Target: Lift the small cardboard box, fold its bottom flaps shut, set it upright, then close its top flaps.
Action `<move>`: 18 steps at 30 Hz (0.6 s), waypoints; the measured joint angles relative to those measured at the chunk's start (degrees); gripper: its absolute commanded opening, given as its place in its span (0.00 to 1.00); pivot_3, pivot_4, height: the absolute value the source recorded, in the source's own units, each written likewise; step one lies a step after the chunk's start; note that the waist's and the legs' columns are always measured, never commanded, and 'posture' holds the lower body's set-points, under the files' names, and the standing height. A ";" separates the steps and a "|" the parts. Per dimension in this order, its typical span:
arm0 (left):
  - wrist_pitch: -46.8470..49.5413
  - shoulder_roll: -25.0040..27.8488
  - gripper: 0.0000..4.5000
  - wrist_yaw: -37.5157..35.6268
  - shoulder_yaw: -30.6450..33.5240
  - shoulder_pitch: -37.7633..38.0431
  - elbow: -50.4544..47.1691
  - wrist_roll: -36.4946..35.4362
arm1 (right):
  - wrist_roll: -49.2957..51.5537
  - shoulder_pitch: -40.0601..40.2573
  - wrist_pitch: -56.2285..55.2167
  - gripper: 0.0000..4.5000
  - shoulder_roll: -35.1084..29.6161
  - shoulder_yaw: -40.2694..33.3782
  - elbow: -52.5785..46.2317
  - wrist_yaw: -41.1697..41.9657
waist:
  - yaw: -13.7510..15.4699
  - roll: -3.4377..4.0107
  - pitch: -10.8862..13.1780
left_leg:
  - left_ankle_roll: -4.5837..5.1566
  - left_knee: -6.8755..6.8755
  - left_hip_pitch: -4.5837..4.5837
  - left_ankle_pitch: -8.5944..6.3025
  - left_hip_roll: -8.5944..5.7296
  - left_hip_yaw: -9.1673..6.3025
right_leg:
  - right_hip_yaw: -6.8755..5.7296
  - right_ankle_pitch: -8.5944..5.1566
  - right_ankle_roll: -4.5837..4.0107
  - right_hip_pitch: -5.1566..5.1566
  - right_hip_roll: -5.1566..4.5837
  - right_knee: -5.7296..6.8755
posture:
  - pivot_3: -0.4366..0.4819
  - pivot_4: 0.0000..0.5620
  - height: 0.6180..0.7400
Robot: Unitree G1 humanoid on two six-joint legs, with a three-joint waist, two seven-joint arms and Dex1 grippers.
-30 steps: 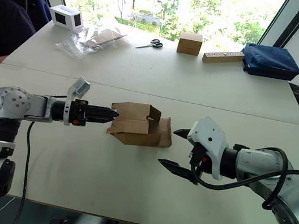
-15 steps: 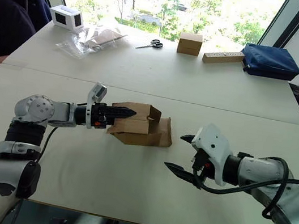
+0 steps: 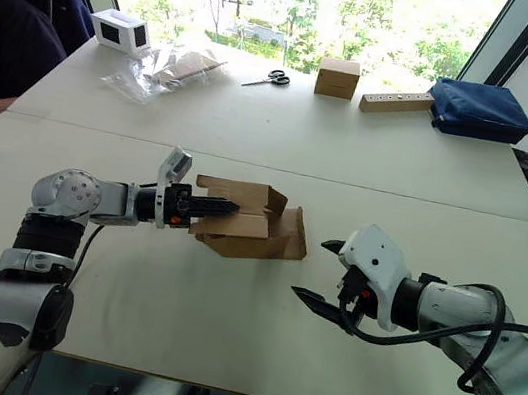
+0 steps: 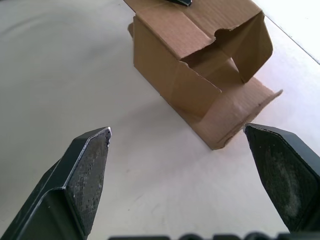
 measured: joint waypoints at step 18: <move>-28.66 11.05 0.00 -23.01 -8.53 -12.78 -12.06 8.10 | 36.93 -19.52 2.55 0.88 23.34 -17.46 17.28 -28.17 | -0.01 0.05 -0.01 | -0.03 -0.02 -0.01 0.01 0.00 0.04 | -0.02 -0.03 -0.26 -0.01 -0.10 -0.01 | 0.48 0.27 1.00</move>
